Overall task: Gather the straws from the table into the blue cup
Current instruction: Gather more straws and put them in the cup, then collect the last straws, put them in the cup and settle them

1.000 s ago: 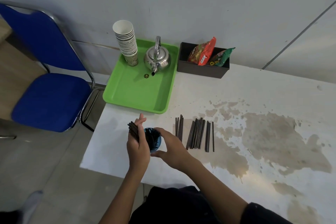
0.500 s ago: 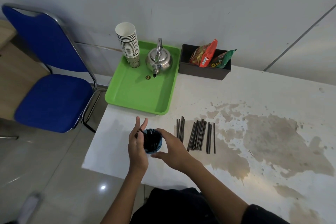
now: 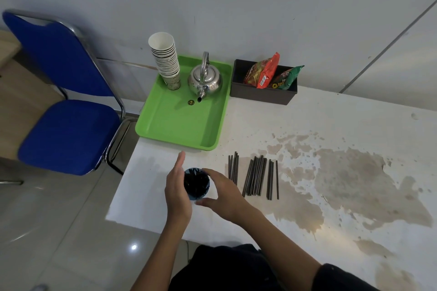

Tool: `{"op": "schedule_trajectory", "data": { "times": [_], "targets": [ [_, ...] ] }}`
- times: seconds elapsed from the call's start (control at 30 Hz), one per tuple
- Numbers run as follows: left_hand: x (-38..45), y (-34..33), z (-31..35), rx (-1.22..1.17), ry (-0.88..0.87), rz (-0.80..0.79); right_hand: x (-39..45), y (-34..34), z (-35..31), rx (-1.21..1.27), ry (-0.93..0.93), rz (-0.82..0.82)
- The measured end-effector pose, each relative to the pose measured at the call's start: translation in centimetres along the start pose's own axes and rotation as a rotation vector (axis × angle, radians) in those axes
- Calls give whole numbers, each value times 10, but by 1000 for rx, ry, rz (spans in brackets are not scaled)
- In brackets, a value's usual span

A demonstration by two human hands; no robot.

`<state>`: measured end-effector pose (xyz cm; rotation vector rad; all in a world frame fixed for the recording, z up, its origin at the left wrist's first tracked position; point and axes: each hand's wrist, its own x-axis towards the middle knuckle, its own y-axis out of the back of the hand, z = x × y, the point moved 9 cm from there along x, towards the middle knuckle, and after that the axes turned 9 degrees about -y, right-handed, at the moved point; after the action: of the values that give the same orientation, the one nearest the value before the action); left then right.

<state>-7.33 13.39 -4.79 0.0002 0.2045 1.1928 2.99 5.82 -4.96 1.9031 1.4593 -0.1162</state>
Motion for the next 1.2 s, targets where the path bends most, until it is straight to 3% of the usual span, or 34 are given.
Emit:
{"op": "schedule_trajectory", "data": {
  "times": [0.3,0.57,0.63,0.73,0.8,0.87,0.97,1.03,1.13,1.2],
  "targets": [
    [-3,5,11,85,53,22,-6,7,4,-19,-30,0],
    [2,6,31,166,-79,35,-10,43,10,35,-60,79],
    [1,5,48,320,-179,51,-12,56,12,75,-67,108],
    [-2,-11,96,547,-467,50,-16,83,18,94,-72,161],
    [-6,-36,119,599,-622,-16,-18,101,29,109,-97,198],
    [-7,-67,126,586,-661,-120,-20,119,46,143,-152,244],
    [-13,-120,115,547,-608,-344,-27,139,80,251,-282,300],
    [-14,-147,93,506,-466,-444,-33,144,103,349,-377,310],
    [-5,-162,50,416,-104,-445,-38,145,132,456,-486,293],
    [3,-161,29,419,25,-404,-39,143,150,472,-545,270]
  ]
}}
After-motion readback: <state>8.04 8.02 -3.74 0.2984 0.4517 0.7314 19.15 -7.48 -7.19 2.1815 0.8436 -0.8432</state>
